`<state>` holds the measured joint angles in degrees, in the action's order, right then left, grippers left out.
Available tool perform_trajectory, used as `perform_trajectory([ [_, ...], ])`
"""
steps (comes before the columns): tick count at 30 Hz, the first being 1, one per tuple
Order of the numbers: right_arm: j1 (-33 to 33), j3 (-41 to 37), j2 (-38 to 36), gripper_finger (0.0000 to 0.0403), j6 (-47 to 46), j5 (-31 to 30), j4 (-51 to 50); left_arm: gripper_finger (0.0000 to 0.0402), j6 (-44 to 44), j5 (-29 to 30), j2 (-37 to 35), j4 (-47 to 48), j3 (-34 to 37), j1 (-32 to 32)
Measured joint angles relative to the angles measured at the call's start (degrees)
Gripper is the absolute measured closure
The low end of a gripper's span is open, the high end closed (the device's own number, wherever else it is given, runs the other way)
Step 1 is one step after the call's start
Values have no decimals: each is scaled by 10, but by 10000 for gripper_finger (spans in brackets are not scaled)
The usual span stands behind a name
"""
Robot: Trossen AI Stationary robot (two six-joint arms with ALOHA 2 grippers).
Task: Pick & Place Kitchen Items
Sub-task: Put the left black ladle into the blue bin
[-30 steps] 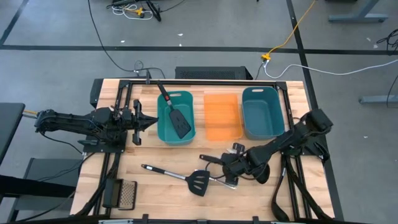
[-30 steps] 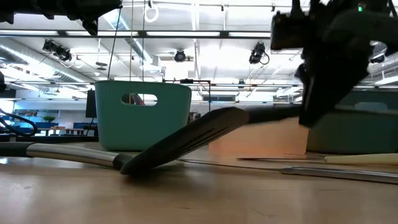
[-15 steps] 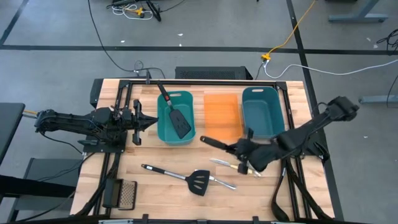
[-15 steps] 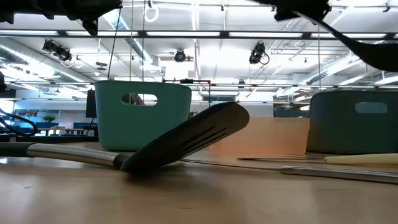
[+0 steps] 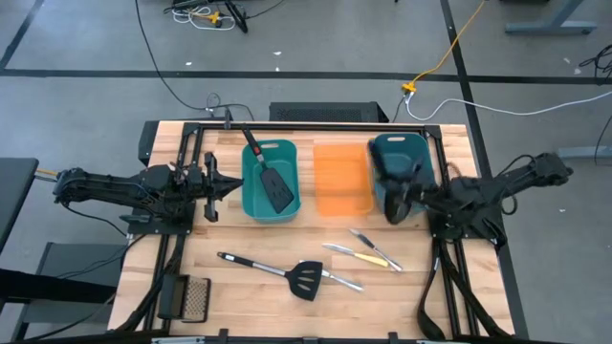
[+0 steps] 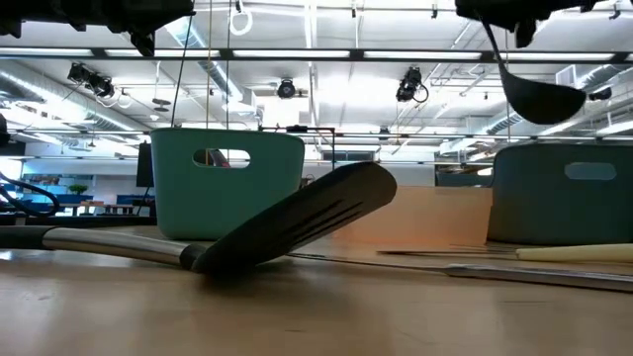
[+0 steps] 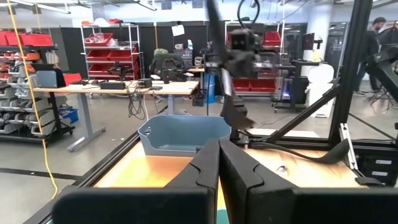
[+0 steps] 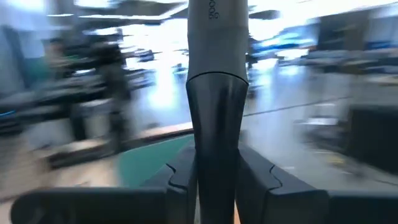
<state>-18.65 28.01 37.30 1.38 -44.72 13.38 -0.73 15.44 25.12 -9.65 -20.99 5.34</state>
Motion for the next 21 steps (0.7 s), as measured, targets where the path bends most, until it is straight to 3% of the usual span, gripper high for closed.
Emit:
perform_trajectory([
  [3, 29, 2, -9, 324, 40, -90, -17, 388, 0, 0, 0, 0, 0, 0],
  [5, 52, 2, -6, 324, 52, -110, -25, 388, 0, 0, 0, 0, 0, 0],
  [18, 212, -107, 8, 324, -47, -95, -46, 388, -1, 0, 0, 0, 0, 0],
  [21, 240, -115, 11, 324, -68, -68, -61, 388, -1, 0, 0, 0, 0, 0],
])
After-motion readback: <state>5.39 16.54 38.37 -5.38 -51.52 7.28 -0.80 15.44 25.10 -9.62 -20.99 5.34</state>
